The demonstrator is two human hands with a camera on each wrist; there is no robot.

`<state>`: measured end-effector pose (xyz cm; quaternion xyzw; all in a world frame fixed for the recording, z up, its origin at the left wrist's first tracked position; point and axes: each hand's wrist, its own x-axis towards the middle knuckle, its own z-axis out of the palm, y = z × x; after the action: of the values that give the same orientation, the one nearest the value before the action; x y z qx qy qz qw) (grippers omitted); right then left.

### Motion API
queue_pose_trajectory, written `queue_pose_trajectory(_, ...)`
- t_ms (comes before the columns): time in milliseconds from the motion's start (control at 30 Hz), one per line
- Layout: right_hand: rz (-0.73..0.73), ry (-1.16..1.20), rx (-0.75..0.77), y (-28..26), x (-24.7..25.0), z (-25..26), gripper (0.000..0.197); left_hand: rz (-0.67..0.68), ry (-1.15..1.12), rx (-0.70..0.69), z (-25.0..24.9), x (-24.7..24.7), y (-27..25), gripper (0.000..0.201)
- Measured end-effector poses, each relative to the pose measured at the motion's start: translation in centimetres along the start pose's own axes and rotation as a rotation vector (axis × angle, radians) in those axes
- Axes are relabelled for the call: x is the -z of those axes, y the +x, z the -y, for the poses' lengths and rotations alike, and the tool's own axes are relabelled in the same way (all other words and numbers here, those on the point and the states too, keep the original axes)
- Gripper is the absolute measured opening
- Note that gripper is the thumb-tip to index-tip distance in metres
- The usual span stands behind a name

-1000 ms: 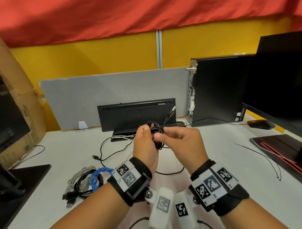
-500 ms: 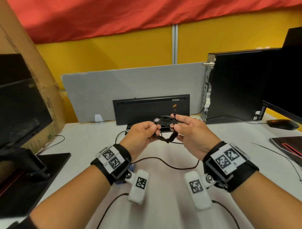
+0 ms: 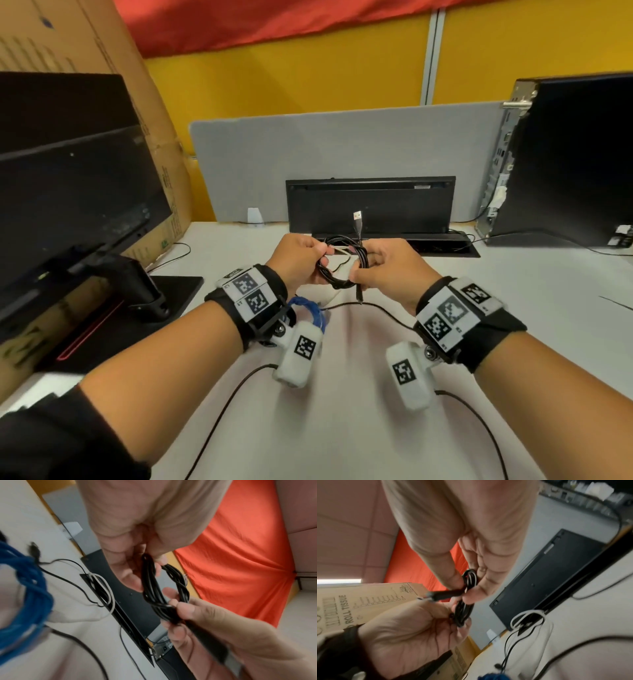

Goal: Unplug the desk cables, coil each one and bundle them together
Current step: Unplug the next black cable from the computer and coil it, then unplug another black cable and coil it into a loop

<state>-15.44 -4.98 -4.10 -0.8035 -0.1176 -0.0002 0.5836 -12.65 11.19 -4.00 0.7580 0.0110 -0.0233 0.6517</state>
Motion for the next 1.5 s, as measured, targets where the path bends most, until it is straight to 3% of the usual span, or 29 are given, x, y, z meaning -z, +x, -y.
queue_pose_trajectory(133,0.136,-0.110,-0.010,0.4,-1.5,-0.5,0.017,-0.004,0.053,0.112,0.6,1.8,-0.5,0.025)
queue_pose_trajectory(233,0.224,-0.102,-0.117,0.5,-2.2,-1.4,0.023,0.071,0.114,0.195,0.9,3.1,-0.9,0.010)
queue_pose_trajectory(400,0.291,-0.188,-0.380,0.6,-3.3,-2.8,0.019,0.161,0.512,0.087,1.7,4.0,-0.9,0.007)
queue_pose_trajectory(500,0.295,-0.333,-0.417,0.3,-3.9,-2.7,0.026,0.164,0.717,0.025,2.1,3.8,-0.8,0.007)
queue_pose_trajectory(600,0.336,-0.322,-0.483,0.0,-4.0,-2.7,0.017,0.182,0.926,-0.011,2.4,3.4,-0.8,0.010)
queue_pose_trajectory(700,0.367,-0.467,-0.477,0.0,-3.2,-2.5,0.025,0.211,1.102,-0.013,2.8,2.6,-1.0,0.017)
queue_pose_trajectory(800,0.299,-0.712,-0.402,0.8,-1.6,-2.5,0.023,0.221,1.214,0.010,3.0,2.3,-1.0,0.020)
queue_pose_trajectory(967,0.255,-1.111,-0.342,2.4,1.2,-4.0,0.034,0.219,1.228,-0.029,2.9,2.1,-0.7,0.024)
queue_pose_trajectory(1100,0.278,-1.267,-0.364,2.7,2.2,-6.1,0.025,0.252,1.195,-0.024,3.1,1.7,-0.6,0.016)
queue_pose_trajectory(1200,0.289,-1.256,-0.367,2.7,3.2,-6.9,0.026,0.271,1.197,-0.017,3.1,1.4,-0.5,0.013)
queue_pose_trajectory(1267,0.280,-1.197,-0.396,2.7,4.0,-6.7,0.016,0.269,1.209,-0.021,2.7,1.0,-0.4,0.013)
queue_pose_trajectory(1300,0.246,-1.129,-0.416,2.8,4.6,-6.3,0.012,0.271,1.228,-0.031,2.4,0.8,-0.3,0.016)
queue_pose_trajectory(1367,0.149,-1.023,-0.393,3.1,5.8,-5.2,0.022,0.261,1.272,-0.068,1.7,0.2,0.0,0.022)
queue_pose_trajectory(1500,-0.004,-0.948,-0.194,3.5,8.4,-1.5,0.022,0.095,1.091,-0.315,-0.7,-1.7,1.0,0.039)
